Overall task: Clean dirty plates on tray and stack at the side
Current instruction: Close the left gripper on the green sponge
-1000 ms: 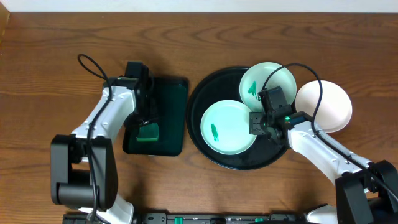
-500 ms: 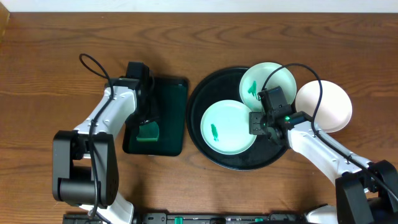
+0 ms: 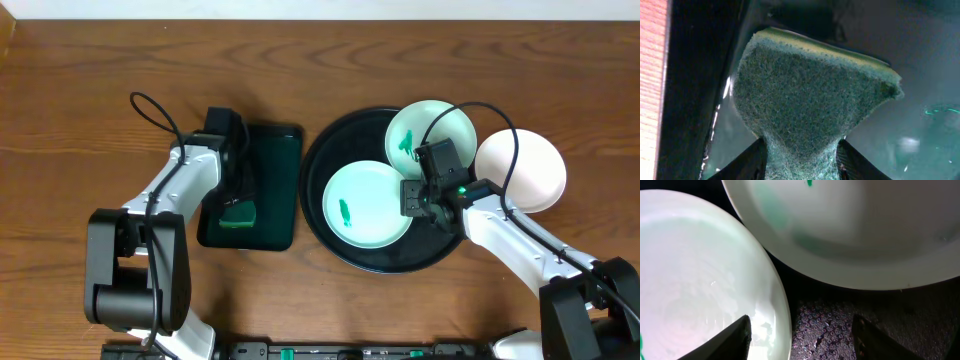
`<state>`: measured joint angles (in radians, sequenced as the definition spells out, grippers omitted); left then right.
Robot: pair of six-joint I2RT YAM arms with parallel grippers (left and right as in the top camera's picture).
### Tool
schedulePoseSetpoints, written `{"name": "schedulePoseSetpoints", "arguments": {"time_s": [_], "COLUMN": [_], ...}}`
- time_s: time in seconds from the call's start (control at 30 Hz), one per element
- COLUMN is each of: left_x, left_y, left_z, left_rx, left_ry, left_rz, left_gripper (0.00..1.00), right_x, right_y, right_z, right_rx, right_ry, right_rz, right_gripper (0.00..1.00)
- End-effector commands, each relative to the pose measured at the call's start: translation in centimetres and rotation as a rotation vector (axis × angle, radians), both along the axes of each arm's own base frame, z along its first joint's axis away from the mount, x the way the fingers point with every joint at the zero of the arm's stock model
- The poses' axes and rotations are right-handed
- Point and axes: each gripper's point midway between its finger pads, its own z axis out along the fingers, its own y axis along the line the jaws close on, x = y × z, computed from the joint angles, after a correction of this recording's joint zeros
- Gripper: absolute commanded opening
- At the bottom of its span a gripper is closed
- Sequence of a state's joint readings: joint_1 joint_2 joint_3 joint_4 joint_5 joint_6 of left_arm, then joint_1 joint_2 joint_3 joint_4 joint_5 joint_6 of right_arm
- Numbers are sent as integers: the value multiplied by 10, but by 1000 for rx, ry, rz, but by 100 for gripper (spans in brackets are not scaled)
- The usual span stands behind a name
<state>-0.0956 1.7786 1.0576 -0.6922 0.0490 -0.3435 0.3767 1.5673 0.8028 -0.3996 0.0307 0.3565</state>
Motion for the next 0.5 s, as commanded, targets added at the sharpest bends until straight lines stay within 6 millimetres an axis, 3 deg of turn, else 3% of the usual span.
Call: {"name": "schedulePoseSetpoints", "arguments": {"time_s": [0.0, 0.17, 0.23, 0.33, 0.47], "left_x": [-13, -13, -12, -8, 3], "left_y": [3, 3, 2, 1, 0], "left_z": [-12, -14, -14, -8, 18], "left_rx": [19, 16, 9, 6, 3], "left_ry": [41, 39, 34, 13, -72], "left_rz": [7, 7, 6, -13, -50], "left_gripper": [41, 24, 8, 8, 7], "right_x": [0, 0, 0, 0, 0], "right_y": [1, 1, 1, 1, 1], "right_z": [5, 5, 5, 5, 5], "right_rx": [5, 5, 5, 5, 5], "right_ry": [-13, -13, -13, -14, -14], "right_rz": [2, 2, 2, 2, 2], "right_gripper": [62, 61, 62, 62, 64]}}
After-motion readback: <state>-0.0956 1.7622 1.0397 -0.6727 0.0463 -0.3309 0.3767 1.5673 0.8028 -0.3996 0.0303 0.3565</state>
